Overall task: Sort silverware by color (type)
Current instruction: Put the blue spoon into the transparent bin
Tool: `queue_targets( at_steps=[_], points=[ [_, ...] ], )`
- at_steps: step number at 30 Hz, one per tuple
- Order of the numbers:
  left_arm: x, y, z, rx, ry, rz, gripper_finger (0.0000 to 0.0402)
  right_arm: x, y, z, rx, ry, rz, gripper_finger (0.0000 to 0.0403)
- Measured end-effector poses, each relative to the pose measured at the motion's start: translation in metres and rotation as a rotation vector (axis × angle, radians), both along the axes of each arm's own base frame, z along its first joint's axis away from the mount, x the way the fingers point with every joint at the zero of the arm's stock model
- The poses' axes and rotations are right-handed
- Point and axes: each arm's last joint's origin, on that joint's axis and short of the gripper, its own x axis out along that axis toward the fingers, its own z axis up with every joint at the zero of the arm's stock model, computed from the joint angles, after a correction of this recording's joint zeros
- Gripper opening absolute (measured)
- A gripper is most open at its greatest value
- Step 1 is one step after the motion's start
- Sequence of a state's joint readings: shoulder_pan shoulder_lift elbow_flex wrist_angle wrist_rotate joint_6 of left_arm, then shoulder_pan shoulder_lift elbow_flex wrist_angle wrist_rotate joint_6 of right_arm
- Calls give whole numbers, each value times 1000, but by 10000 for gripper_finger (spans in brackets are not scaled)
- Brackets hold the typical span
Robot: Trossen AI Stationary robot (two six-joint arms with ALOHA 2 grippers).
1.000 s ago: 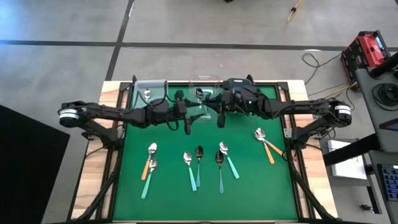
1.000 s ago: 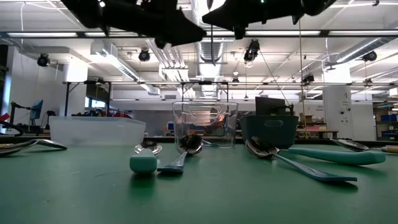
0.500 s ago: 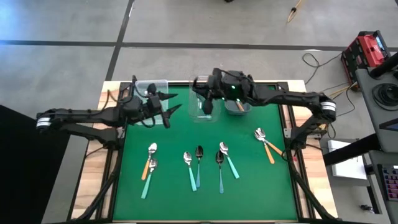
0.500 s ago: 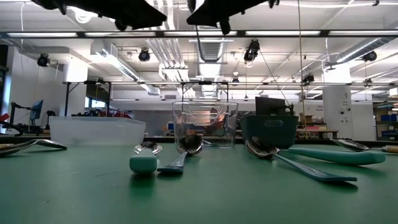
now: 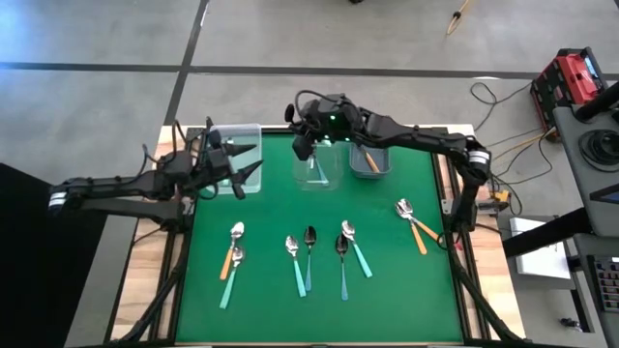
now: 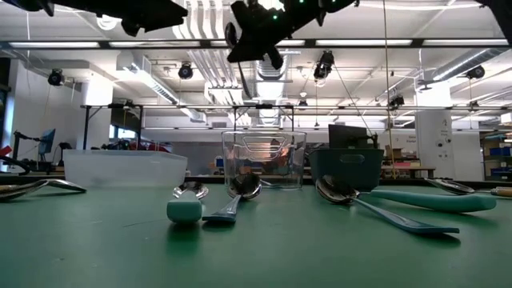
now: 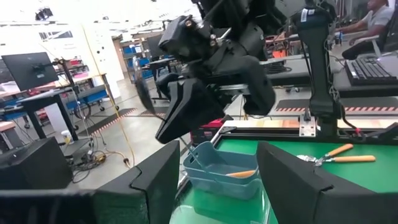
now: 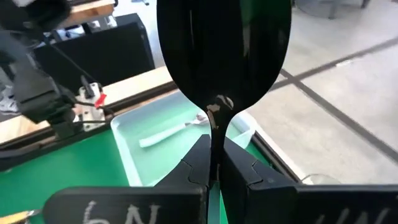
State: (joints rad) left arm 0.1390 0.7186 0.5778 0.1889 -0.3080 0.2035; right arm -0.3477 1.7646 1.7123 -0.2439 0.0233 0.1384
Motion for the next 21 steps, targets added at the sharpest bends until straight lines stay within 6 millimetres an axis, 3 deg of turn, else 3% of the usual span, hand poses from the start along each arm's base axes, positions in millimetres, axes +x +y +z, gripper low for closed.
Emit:
queue_targets(
  at_steps=[10, 21],
  points=[
    [-10, -1, -4, 22, 1, 1, 197, 16, -19, -30, 107, 64, -69, 9],
    [-10, -1, -5, 29, 11, 2, 197, 10, -32, -58, 200, 225, -182, 9]
  ],
)
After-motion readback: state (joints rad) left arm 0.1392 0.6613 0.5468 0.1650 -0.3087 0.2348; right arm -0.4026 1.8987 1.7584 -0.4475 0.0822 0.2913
